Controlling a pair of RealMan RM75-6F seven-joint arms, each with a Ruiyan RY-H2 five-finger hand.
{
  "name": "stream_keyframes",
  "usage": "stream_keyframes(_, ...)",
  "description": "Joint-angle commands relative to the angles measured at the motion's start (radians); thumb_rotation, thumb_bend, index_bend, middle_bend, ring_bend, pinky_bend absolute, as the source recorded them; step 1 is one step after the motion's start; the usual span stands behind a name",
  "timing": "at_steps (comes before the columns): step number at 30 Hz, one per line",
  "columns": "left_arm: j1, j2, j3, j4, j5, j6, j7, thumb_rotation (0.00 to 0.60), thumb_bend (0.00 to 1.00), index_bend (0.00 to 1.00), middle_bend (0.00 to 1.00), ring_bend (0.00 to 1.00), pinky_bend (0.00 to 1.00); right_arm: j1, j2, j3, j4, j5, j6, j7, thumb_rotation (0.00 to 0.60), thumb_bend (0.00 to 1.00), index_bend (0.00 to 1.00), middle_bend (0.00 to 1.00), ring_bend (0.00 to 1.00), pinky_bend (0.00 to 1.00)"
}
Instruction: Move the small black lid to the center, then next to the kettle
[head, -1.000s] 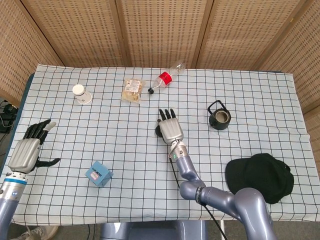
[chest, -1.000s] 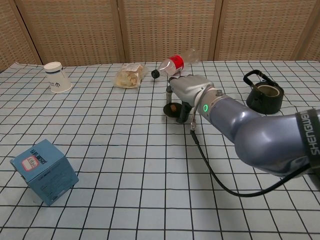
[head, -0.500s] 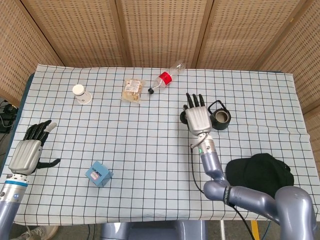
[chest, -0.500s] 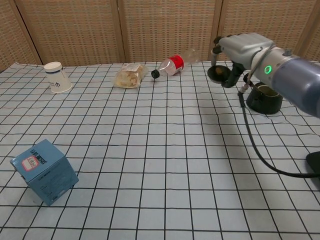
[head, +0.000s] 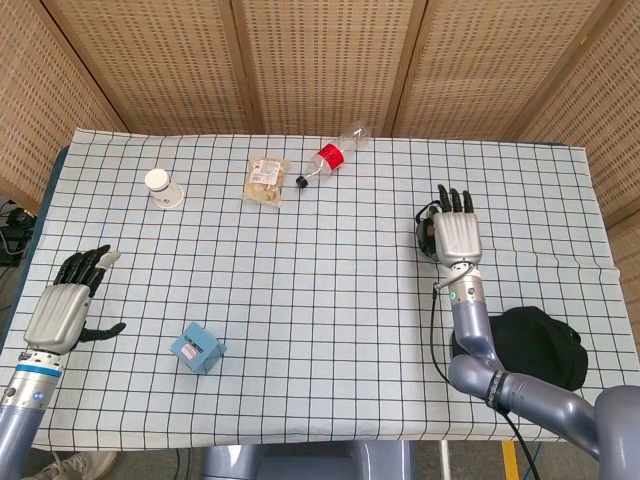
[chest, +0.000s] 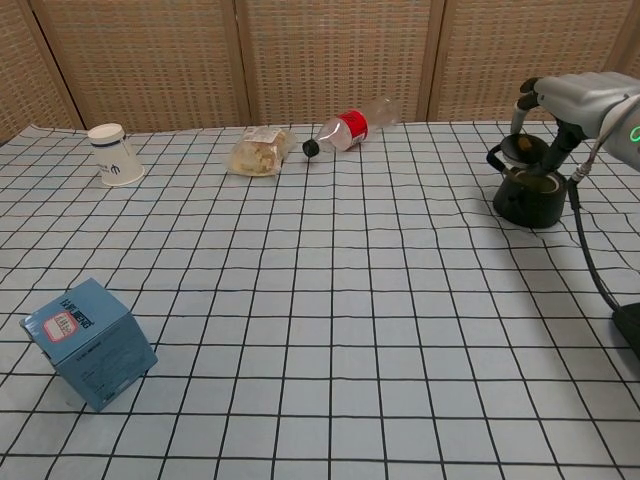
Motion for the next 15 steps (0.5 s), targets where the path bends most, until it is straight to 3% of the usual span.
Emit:
stream_keyframes(1, -0.001, -0.001, 0.0, 0.001, -0.001, -0.004, 0.003, 0.6, 0.08, 0.07, 0.0, 0.0, 0.0, -0.001, -0.015, -0.001, 0.052, -0.001, -0.027, 0.035, 0.6, 0.47, 0.42, 0.09, 0.0, 0.0)
stream_keyframes(15, -0.008, -0.008, -0.006, 0.008, -0.024, -0.022, 0.017, 0.6, 0.08, 0.07, 0.0, 0.0, 0.0, 0.027, -0.092, 0.002, 0.243, -0.02, -0.112, 0.128, 0.6, 0.46, 0.41, 0.09, 0.0, 0.0)
